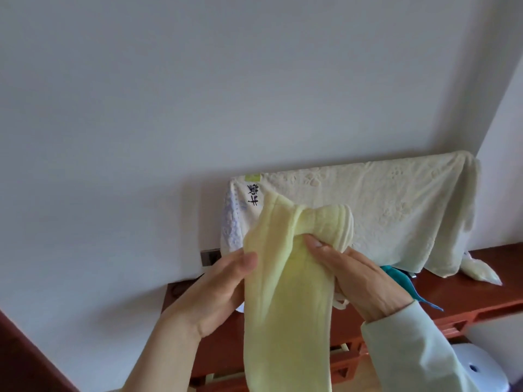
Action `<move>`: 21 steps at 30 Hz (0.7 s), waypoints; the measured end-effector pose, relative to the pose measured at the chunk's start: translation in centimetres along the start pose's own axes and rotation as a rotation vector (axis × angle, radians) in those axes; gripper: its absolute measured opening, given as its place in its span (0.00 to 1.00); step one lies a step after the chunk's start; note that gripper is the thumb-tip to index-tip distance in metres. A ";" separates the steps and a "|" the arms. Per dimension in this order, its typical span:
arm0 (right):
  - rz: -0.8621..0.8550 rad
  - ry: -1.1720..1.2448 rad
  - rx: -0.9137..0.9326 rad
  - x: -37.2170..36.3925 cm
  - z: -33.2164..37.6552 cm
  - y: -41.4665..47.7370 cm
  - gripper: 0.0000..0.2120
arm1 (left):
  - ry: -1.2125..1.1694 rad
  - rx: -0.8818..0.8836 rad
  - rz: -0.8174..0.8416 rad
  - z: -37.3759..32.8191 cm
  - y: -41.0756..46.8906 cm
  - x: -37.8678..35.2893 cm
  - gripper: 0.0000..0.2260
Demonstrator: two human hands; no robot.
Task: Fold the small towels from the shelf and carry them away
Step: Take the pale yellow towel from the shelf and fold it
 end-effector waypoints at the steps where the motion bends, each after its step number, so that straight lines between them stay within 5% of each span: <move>1: -0.001 -0.009 -0.010 0.1 0.0 0.0 0.15 | 0.061 -0.005 -0.009 -0.1 -0.1 0.0 0.30; 4: 0.006 -0.044 -0.022 0.7 -0.4 0.0 0.15 | 0.122 0.004 -0.143 -0.4 -0.1 0.1 0.17; 9: 0.005 -0.199 -0.079 0.9 -0.9 0.5 0.47 | -0.062 0.024 -0.362 -0.6 0.0 0.4 0.16; 11: 0.021 -0.254 -0.108 1.0 -1.4 1.3 0.48 | -0.184 0.039 -0.383 -0.4 0.1 0.1 0.15; 17: 0.065 -0.049 -0.040 0.4 -1.9 1.8 0.25 | -0.281 0.086 -0.457 -0.3 0.4 0.0 0.18; 21: 0.293 -0.105 0.103 0.7 -0.8 0.5 0.07 | -0.169 0.061 -0.532 -0.8 0.4 0.9 0.17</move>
Point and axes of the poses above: each hand's wrist, its own y-axis towards the middle knuckle, its own x-axis out of the back of the hand, z = x × y, the point moved 3 cm from there along y, towards the middle knuckle, and after that the axes turned 5 degrees about y, right-handed, at the moved point
